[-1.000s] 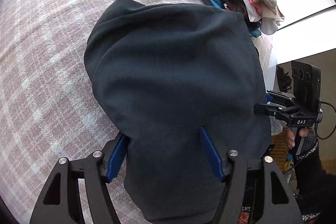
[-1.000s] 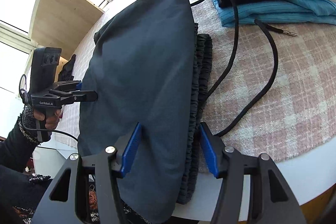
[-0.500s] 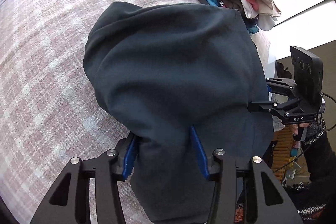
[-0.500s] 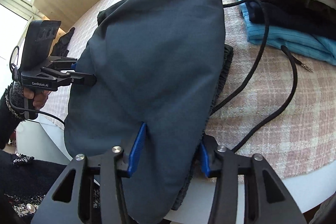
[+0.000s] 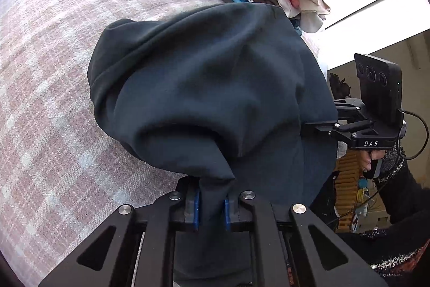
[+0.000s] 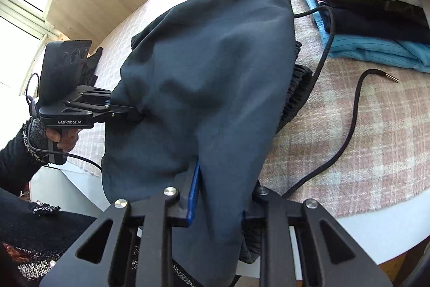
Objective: Fold clothes
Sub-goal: 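Grasp the folded grey trousers with both tools at the folded edge, then lift the trousers with both tools and carry them over the clothes stack, then lower the trousers onto the top of the clothes stack with both tools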
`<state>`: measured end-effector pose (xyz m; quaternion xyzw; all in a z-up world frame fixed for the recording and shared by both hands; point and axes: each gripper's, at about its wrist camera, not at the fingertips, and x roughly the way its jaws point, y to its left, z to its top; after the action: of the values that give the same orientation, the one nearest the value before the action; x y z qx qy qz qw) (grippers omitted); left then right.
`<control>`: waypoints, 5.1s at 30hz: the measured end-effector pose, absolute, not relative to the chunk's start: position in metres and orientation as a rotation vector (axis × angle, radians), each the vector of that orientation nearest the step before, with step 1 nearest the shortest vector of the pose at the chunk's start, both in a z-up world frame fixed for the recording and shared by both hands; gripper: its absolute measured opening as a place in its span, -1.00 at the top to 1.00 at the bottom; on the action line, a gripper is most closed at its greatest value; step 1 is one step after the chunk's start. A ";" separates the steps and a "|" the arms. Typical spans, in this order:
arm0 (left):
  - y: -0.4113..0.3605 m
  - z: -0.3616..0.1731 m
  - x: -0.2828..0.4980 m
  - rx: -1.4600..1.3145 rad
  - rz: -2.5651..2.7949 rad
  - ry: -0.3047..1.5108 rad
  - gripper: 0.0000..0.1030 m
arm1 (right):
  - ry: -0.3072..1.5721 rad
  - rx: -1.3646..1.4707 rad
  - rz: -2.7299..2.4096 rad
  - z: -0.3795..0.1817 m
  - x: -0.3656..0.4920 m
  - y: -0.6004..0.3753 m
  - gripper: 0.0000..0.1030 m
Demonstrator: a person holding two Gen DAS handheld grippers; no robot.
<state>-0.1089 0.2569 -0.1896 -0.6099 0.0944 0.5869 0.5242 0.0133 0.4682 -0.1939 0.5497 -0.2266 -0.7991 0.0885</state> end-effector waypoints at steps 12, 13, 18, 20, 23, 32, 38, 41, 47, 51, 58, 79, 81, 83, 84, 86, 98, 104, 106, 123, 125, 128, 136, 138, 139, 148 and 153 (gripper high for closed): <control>0.241 -0.138 -0.106 -1.319 1.391 0.145 0.86 | -0.605 1.579 -2.511 -0.114 0.031 0.451 0.62; 0.239 -0.127 -0.105 -1.285 1.399 0.144 0.86 | -0.594 1.565 -2.525 -0.104 0.033 0.450 0.62; 0.236 -0.068 -0.113 -1.146 1.403 0.126 0.86 | -0.466 1.486 -2.628 -0.034 0.038 0.444 0.62; 0.240 -0.044 -0.116 -1.093 1.397 0.106 0.86 | -0.430 1.450 -2.675 -0.005 0.025 0.426 0.62; 0.253 -0.003 -0.130 -1.010 1.403 0.103 0.86 | -0.334 1.406 -2.745 0.044 0.020 0.435 0.62; 0.371 0.114 -0.146 -0.765 1.453 0.206 0.86 | -0.149 1.339 -2.890 0.157 -0.013 0.528 0.62; 0.462 0.158 -0.161 -0.714 1.488 0.208 0.86 | -0.124 1.328 -2.899 0.188 -0.045 0.618 0.62; 0.495 0.161 -0.177 -0.725 1.501 0.189 0.86 | -0.174 1.349 -2.863 0.181 -0.066 0.666 0.62; 0.551 0.105 -0.206 -0.862 1.483 0.181 0.86 | -0.305 1.490 -2.703 0.090 -0.109 0.737 0.62; 0.590 0.029 -0.234 -1.014 1.483 0.177 0.86 | -0.417 1.641 -2.554 0.003 -0.136 0.775 0.62; 0.607 -0.052 -0.274 -1.208 1.446 0.107 0.63 | -0.570 1.650 -2.464 -0.050 -0.140 0.814 0.49; 0.586 -0.049 -0.323 -1.046 1.451 0.321 0.42 | 0.147 1.610 -2.442 -0.012 -0.140 0.589 0.29; 0.593 -0.050 -0.325 -1.023 1.398 0.319 0.42 | 0.223 1.666 -2.387 -0.031 -0.146 0.569 0.28; 0.598 -0.049 -0.326 -0.992 1.356 0.320 0.42 | 0.307 1.756 -2.348 -0.052 -0.149 0.564 0.28; 0.601 -0.049 -0.327 -0.970 1.343 0.330 0.42 | 0.336 1.807 -2.329 -0.062 -0.150 0.565 0.28; 0.603 -0.046 -0.326 -0.916 1.346 0.361 0.46 | 0.267 1.902 -2.286 -0.076 -0.149 0.578 0.28; 0.595 -0.039 -0.345 -0.759 1.409 0.483 0.56 | 0.112 2.044 -2.185 -0.097 -0.150 0.610 0.28; 0.615 -0.059 -0.322 -0.786 1.277 0.454 0.53 | 0.086 2.058 -2.172 -0.102 -0.153 0.613 0.28; 0.623 -0.047 -0.329 -0.776 1.334 0.396 0.53 | 0.076 2.063 -2.166 -0.104 -0.154 0.614 0.28; 0.609 -0.052 -0.314 -0.836 1.255 0.467 0.54 | -0.130 1.818 -2.407 -0.043 -0.173 0.632 0.28; 0.621 -0.047 -0.319 -0.839 1.280 0.414 0.54 | -0.038 1.861 -2.444 -0.054 -0.183 0.631 0.28; 0.629 -0.026 -0.335 -0.791 1.388 0.321 0.44 | 0.053 1.989 -2.360 -0.087 -0.189 0.626 0.28; 0.621 -0.025 -0.333 -0.711 1.535 0.550 0.32 | -0.057 2.023 -2.254 -0.097 -0.184 0.633 0.28; 0.609 -0.040 -0.332 -0.779 1.509 0.601 0.33 | -0.110 1.976 -2.260 -0.085 -0.185 0.637 0.28; 0.599 -0.047 -0.330 -0.814 1.484 0.604 0.33 | -0.139 1.945 -2.270 -0.076 -0.186 0.639 0.28; 0.504 -0.065 -0.234 -1.008 1.241 0.317 0.24 | -0.145 1.743 -2.552 -0.032 -0.200 0.661 0.28; 0.504 -0.086 -0.168 -1.071 1.093 0.255 0.22 | -0.078 1.754 -2.537 -0.059 -0.243 0.653 0.25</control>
<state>-0.1676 0.5036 -0.0857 -0.4835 0.1151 0.4934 0.7138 -0.2427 0.6532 -0.0594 0.5682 -0.0252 -0.8221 0.0281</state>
